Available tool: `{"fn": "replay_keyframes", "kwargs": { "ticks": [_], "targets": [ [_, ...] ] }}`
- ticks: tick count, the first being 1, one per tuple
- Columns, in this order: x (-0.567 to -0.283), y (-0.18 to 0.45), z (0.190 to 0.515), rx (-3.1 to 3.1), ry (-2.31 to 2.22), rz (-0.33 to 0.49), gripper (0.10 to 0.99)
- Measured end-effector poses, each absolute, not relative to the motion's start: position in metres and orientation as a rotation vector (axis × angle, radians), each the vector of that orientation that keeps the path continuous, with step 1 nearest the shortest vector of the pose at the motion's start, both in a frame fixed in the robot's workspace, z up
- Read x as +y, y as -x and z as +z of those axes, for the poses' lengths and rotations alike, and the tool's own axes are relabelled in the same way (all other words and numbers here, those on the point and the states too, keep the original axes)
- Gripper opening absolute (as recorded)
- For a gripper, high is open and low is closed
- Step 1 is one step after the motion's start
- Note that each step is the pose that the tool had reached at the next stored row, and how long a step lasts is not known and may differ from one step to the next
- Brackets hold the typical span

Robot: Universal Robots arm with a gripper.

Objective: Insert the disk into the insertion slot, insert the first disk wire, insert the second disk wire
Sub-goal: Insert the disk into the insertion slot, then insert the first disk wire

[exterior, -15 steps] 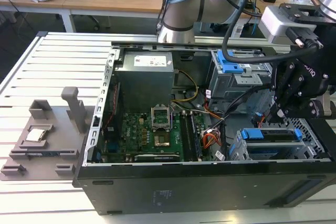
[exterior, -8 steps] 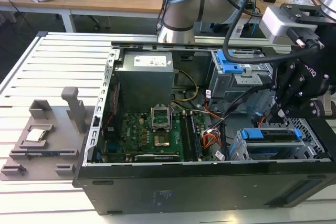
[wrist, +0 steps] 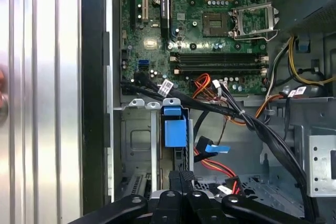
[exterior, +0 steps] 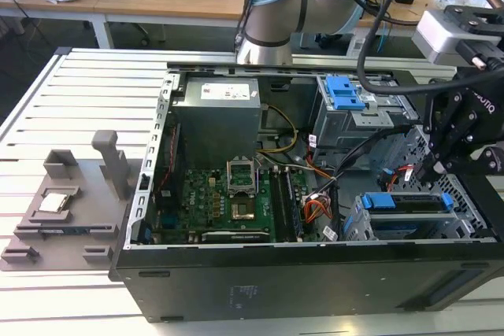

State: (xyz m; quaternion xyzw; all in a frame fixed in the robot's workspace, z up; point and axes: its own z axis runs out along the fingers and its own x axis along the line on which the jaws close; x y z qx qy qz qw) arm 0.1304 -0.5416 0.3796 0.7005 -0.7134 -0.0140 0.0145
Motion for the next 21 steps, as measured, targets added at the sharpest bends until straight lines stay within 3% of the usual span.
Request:
{"fn": "replay_keyframes", "kwargs": {
  "ticks": [19,20,21],
  "targets": [
    [-0.5415,-0.1340,0.3740,-2.220,-2.180,-0.043,0.114],
    [-0.5415,-0.1340,0.3740,-2.220,-2.180,-0.043,0.169],
    [-0.5415,-0.1341,0.3740,-2.220,-2.180,-0.043,0.294]
  ]
}}
